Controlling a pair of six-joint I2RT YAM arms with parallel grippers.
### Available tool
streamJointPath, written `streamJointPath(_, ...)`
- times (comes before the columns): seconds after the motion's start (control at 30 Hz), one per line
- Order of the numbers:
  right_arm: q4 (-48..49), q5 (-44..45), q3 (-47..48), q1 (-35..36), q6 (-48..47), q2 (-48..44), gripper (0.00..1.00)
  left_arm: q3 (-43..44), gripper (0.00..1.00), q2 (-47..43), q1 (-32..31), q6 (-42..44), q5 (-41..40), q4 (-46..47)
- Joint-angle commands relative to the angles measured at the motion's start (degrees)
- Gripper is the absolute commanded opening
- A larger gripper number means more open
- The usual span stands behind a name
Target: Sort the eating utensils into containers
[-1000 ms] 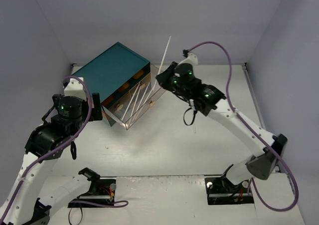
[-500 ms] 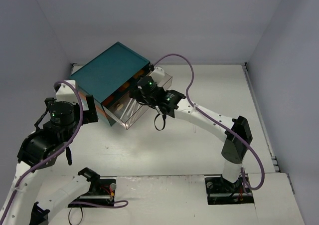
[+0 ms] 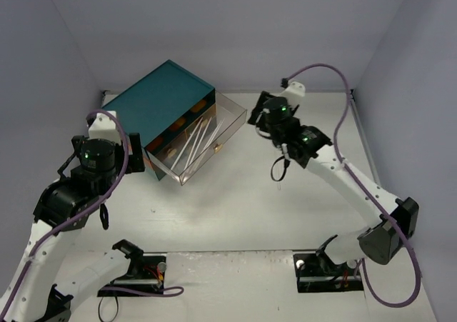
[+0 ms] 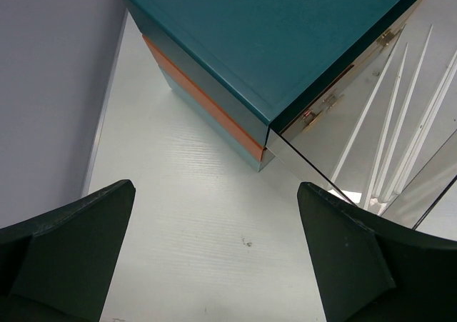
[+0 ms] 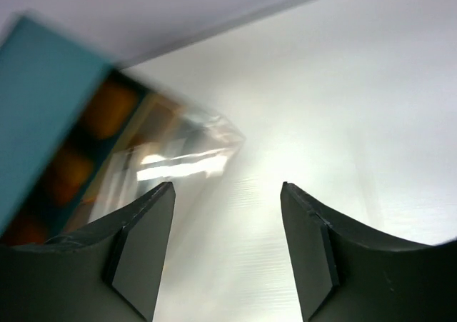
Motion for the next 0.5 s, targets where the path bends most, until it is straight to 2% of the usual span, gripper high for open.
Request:
streamJointPath(0.0,-2.79,-8.03,-7.56,-9.95,-6.41,-1.56,0.62,2.21,0.97,1.07,0.35,-0.01,0.53,3.03)
streamJointPath(0.1,-3.27,-13.42,-11.24,-12.84,-9.54,2.28,0.64,2.21,0.97,1.35,0.35,-0.21,0.86,2.96)
streamJointPath(0.23,-3.18,-17.91,-13.31,-13.02,-11.38,9.98,0.64,2.52,0.97,1.33,0.35,-0.03,1.24,2.94)
streamJointPath(0.47,-2.84,-18.57,-12.89,-13.02,-13.51,21.19,0.55,2.21,0.97,0.02,0.35,0.27,1.37,2.68)
